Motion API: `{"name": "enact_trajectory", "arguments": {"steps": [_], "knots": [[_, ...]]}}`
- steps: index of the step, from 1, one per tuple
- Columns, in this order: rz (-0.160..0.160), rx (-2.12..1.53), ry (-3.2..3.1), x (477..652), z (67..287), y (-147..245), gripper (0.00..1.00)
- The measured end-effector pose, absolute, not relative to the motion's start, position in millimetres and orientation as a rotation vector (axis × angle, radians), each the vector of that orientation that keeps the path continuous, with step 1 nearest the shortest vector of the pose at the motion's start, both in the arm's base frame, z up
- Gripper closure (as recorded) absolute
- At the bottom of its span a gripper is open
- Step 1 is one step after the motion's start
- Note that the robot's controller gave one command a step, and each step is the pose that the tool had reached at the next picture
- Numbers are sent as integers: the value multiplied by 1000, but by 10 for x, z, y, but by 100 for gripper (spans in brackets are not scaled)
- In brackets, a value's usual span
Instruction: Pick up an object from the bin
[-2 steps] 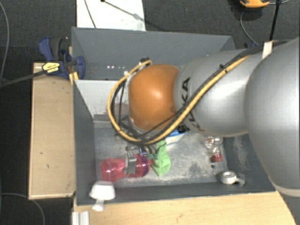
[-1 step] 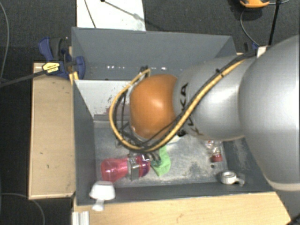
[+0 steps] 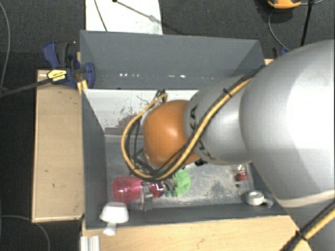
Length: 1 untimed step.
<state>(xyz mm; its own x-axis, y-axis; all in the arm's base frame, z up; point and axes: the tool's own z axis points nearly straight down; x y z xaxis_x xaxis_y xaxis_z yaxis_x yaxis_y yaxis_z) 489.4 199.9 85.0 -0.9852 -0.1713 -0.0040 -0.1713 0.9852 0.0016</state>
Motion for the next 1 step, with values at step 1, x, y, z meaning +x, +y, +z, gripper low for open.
{"name": "enact_trajectory", "arguments": {"steps": [1], "knots": [[2,-244,3129,4951,704,1868,100]]}}
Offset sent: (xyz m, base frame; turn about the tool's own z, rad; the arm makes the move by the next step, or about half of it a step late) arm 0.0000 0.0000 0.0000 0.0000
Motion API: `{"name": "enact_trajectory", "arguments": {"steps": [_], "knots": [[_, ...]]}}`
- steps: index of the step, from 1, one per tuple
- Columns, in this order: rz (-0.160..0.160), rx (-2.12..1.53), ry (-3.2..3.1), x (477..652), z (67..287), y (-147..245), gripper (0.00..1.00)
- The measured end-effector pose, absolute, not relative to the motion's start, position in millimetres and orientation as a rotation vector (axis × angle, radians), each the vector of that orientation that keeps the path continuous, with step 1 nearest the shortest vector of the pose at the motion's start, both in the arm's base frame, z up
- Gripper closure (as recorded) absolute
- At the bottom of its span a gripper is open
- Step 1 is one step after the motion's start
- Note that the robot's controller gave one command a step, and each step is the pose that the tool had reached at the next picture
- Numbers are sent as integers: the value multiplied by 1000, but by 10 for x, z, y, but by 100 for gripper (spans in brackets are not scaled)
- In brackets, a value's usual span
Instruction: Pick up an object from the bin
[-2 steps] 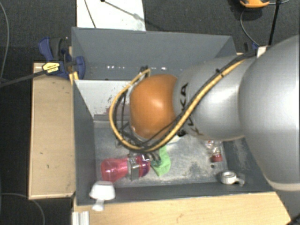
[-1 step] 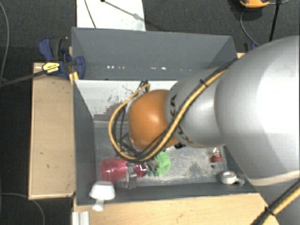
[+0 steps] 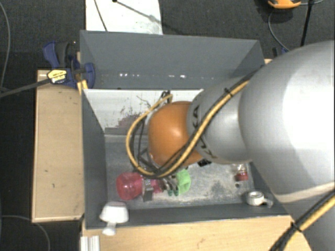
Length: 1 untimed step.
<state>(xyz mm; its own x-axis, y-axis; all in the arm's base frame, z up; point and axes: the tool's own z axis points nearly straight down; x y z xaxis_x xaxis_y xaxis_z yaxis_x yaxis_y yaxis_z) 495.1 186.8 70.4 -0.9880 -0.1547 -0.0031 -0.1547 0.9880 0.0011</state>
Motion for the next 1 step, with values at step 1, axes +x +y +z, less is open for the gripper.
{"name": "enact_trajectory", "arguments": {"steps": [1], "knots": [[2,-243,3130,4949,700,1870,100]]}}
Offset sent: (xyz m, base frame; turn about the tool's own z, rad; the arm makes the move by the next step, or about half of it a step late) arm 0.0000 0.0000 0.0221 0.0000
